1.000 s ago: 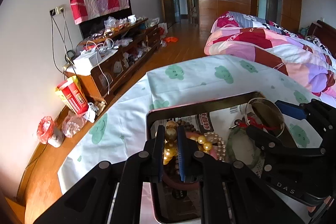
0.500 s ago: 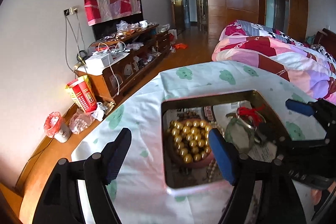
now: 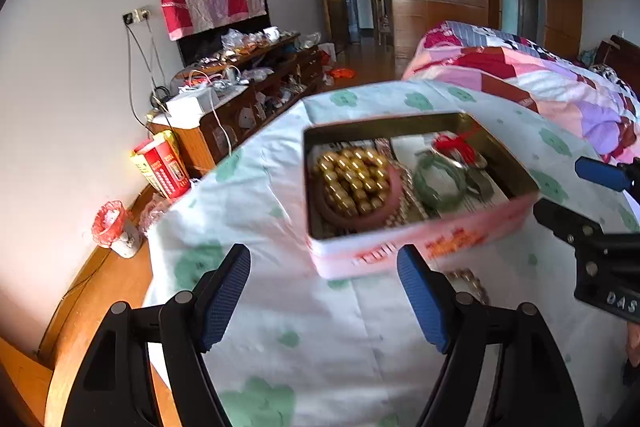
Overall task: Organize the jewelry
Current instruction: 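Withdraw both open tools from the tin toward the remaining jewelry, then grasp the dark bead bracelet with the left tool while the right tool grasps the small silver ring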
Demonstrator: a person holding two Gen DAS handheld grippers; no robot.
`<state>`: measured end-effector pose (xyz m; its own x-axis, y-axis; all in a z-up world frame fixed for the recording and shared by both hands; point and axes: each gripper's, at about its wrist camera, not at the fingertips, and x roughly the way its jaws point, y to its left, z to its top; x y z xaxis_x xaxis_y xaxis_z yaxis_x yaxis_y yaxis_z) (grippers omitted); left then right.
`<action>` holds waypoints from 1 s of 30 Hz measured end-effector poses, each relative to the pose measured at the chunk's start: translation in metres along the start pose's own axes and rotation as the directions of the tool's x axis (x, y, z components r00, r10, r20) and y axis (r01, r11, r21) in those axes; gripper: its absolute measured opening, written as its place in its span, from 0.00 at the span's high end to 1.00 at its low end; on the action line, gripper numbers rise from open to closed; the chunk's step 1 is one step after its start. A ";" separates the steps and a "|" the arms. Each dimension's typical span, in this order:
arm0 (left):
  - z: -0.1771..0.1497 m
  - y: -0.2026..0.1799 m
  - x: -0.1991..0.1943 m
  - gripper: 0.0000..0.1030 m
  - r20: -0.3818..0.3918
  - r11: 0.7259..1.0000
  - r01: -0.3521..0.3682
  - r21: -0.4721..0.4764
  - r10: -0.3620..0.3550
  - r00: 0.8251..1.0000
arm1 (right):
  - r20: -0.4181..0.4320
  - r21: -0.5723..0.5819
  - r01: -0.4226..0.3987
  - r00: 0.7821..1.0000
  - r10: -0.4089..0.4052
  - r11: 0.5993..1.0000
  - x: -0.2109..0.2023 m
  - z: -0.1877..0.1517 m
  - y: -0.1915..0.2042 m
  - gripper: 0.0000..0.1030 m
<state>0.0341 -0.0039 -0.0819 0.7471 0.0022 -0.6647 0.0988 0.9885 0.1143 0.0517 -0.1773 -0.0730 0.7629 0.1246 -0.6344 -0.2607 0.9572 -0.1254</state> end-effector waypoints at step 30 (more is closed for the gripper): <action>-0.028 0.000 0.034 0.91 -0.138 0.996 0.089 0.025 -0.084 0.987 | -0.196 -0.074 -0.220 0.960 0.202 0.973 0.004 -0.057 0.026 0.51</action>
<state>0.0408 0.0001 -0.1248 0.6380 -0.0602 -0.7677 0.1812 0.9807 0.0736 0.0146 -0.1671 -0.1224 0.5633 0.2615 -0.7837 -0.4653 0.8843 -0.0393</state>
